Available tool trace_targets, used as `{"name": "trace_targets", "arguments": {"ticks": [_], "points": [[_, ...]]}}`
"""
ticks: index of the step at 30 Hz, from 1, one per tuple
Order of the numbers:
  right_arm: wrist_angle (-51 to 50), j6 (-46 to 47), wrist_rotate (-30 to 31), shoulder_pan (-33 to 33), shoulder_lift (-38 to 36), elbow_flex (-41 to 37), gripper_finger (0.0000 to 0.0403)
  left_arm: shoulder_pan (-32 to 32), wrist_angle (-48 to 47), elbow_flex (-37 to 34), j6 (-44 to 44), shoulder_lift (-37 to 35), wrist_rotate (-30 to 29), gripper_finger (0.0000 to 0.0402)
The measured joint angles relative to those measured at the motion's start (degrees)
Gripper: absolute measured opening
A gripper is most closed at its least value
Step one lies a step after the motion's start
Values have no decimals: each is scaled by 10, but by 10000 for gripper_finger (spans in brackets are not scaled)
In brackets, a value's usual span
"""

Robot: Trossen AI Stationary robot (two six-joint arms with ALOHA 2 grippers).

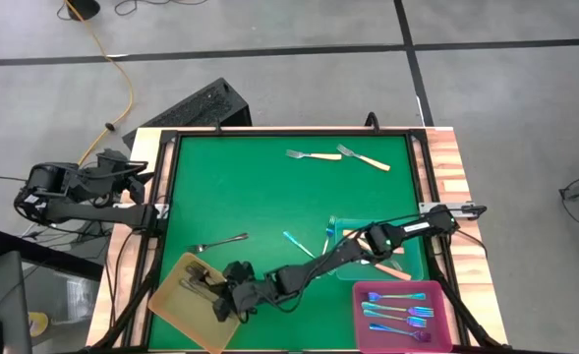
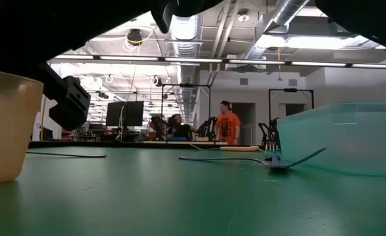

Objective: Sort silverware by color (type)
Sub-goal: Put the black fork into the orange bin

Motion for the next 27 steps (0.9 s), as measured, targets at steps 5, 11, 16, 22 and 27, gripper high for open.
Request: {"name": "trace_targets", "arguments": {"ticks": [5,11,16,22,27], "points": [[2,0,-18,-8,0,0,19,0,0,0,-7,0,0,158],[0,2,-24,-12,0,0,28,0,0,0,-7,0,0,158],[0,3,-26,-14,0,0,33,0,0,0,-7,0,-1,158],[-1,5,-37,-19,0,0,35,0,0,0,-6,0,-5,158],[-1,5,-52,-23,0,0,38,0,0,0,-6,0,-5,158]]}}
